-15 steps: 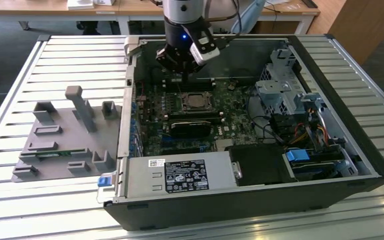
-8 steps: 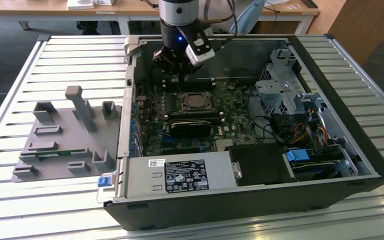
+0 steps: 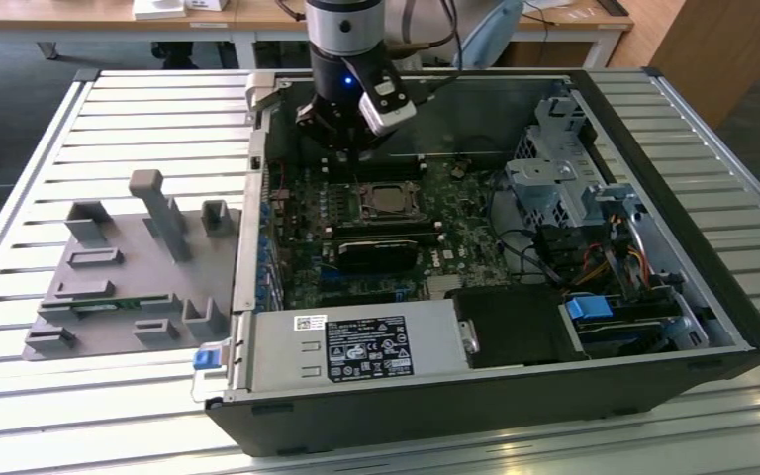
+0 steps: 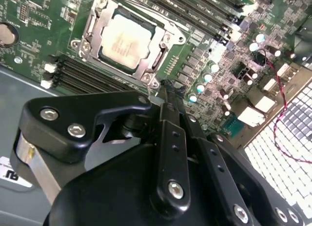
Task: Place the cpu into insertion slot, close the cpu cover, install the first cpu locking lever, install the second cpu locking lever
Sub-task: 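Install the first cpu locking lever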
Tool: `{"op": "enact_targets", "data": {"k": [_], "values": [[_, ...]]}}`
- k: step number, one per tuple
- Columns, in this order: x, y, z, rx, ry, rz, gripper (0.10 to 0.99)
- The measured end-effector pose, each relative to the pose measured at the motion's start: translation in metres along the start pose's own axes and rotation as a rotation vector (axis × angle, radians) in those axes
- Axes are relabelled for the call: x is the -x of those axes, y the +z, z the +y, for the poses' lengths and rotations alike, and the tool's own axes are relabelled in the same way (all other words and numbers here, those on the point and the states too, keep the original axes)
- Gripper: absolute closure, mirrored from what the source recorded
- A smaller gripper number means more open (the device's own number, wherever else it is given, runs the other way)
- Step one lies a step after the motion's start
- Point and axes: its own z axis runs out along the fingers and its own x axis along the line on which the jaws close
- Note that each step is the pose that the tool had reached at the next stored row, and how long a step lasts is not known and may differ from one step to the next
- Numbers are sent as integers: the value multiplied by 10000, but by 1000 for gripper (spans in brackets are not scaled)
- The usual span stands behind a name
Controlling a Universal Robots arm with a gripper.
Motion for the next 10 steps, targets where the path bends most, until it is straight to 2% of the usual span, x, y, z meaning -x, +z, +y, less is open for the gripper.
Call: {"op": "enact_targets", "data": {"k": [5,10], "values": [[-88,6,-5,-1,-1,0,980],[-135,15,-3,1,-1,1,980]]}}
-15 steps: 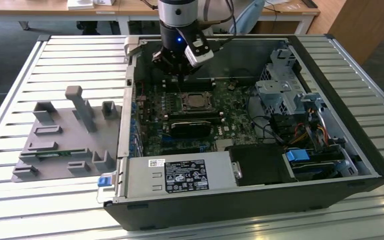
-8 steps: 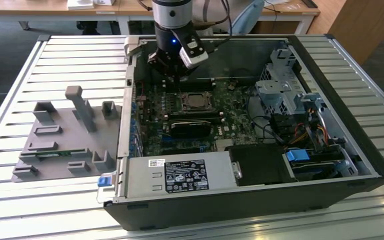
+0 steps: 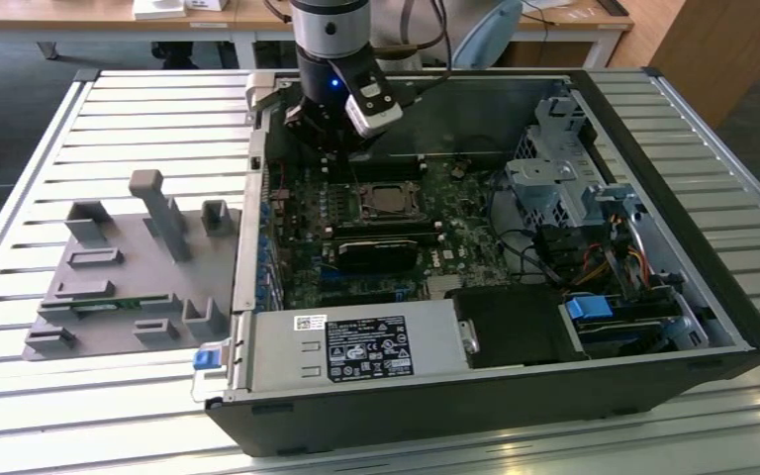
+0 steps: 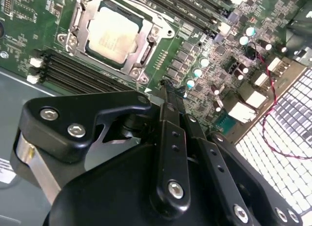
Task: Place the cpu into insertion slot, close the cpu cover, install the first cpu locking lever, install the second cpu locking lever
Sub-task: 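Install the first cpu locking lever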
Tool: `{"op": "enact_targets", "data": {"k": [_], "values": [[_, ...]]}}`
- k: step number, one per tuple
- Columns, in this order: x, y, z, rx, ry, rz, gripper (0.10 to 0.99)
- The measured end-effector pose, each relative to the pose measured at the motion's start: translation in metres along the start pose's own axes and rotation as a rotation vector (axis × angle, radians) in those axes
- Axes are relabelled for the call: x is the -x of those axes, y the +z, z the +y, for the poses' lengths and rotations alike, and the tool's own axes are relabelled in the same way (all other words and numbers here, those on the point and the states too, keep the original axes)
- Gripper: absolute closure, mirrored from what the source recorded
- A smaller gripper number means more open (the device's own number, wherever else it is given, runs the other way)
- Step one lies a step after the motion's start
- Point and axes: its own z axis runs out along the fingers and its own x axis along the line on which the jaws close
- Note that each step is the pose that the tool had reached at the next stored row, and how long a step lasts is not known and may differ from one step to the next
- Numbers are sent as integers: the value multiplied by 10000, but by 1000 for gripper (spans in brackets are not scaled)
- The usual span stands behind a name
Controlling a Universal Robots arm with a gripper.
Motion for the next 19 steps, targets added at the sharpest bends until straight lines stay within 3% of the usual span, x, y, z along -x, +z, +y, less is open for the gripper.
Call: {"op": "enact_targets", "data": {"k": [19], "values": [[-43,16,218,2,0,0,980]]}}
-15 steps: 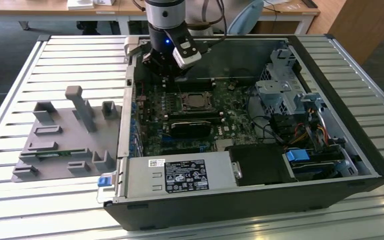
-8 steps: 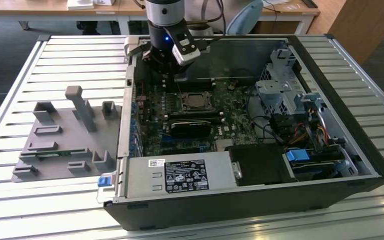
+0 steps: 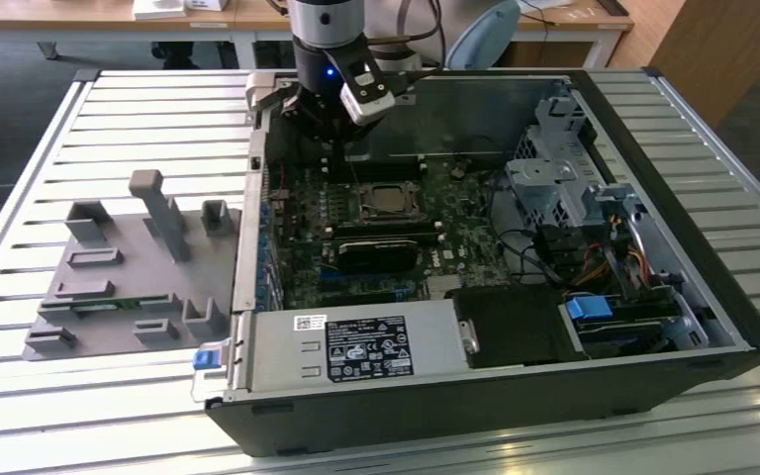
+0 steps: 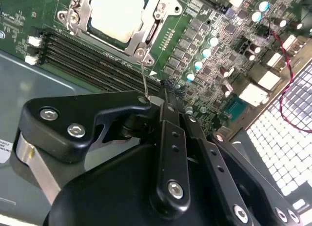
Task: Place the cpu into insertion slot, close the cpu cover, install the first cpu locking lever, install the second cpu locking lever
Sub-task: 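Install the first cpu locking lever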
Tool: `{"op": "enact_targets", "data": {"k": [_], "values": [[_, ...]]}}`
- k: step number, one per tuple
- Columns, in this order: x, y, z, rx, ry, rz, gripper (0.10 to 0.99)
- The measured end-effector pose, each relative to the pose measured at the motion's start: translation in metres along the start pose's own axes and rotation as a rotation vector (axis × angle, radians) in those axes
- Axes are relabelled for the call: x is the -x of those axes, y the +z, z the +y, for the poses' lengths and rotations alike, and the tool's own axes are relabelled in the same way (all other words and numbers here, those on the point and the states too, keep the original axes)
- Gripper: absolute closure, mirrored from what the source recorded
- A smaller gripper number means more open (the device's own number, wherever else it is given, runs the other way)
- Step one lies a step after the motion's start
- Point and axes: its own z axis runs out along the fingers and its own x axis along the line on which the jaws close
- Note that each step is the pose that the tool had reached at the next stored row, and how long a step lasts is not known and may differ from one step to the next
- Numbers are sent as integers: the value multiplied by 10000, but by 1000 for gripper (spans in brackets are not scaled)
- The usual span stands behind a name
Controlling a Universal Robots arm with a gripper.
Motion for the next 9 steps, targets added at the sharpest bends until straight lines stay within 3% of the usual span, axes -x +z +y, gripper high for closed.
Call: {"op": "enact_targets", "data": {"k": [4,9], "values": [[3,2,9,0,-2,2,980],[63,7,13,-1,1,36,980]]}}
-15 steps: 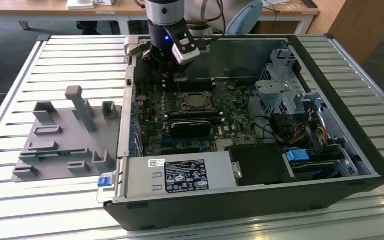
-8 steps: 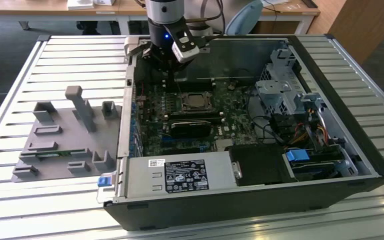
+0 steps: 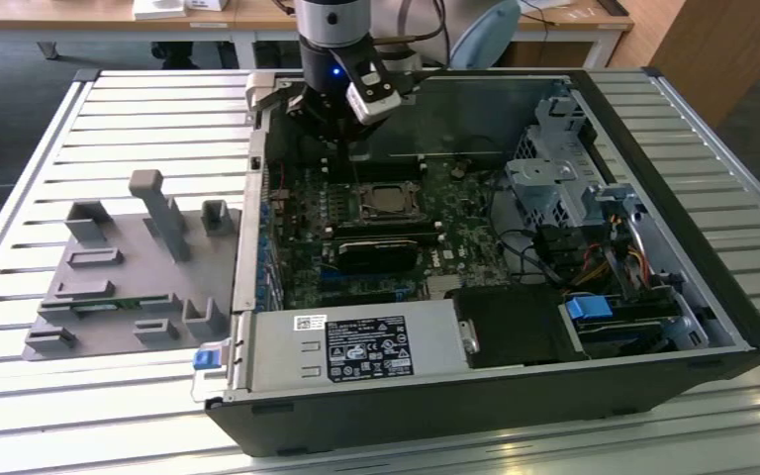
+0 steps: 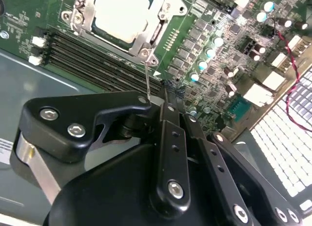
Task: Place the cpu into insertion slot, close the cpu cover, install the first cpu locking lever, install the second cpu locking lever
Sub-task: 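Install the first cpu locking lever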
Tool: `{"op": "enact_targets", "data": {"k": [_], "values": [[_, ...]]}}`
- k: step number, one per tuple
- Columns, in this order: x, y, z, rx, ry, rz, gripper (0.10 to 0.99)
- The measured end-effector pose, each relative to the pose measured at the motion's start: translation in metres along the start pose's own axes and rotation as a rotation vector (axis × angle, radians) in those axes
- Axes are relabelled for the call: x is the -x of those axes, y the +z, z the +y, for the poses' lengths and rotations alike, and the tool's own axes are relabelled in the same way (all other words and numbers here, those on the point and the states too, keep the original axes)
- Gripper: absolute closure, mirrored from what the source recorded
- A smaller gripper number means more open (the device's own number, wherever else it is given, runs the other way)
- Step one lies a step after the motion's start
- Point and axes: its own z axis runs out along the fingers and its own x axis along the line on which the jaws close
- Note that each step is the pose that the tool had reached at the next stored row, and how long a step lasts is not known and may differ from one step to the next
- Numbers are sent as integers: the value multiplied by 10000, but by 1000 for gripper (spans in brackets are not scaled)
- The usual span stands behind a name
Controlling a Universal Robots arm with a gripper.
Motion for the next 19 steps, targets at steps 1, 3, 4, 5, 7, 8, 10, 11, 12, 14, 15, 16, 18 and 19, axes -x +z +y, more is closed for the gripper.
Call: {"op": "enact_targets", "data": {"k": [1,3,4,5,7,8,10,11,12,14,15,16,18,19], "values": [[17,1,2,-1,0,9,980],[55,5,5,-2,0,27,980],[76,7,6,-2,0,36,980],[101,10,8,-2,1,46,980],[202,19,14,-6,2,90,980],[241,24,17,-7,3,113,980],[318,34,22,-9,3,156,980],[361,39,25,-11,3,180,980],[398,44,27,-12,3,198,980],[433,50,29,-12,3,205,980],[434,50,29,-11,3,206,980],[435,50,29,44,5,211,980],[435,53,29,364,17,226,980],[435,56,28,510,22,234,980]]}}
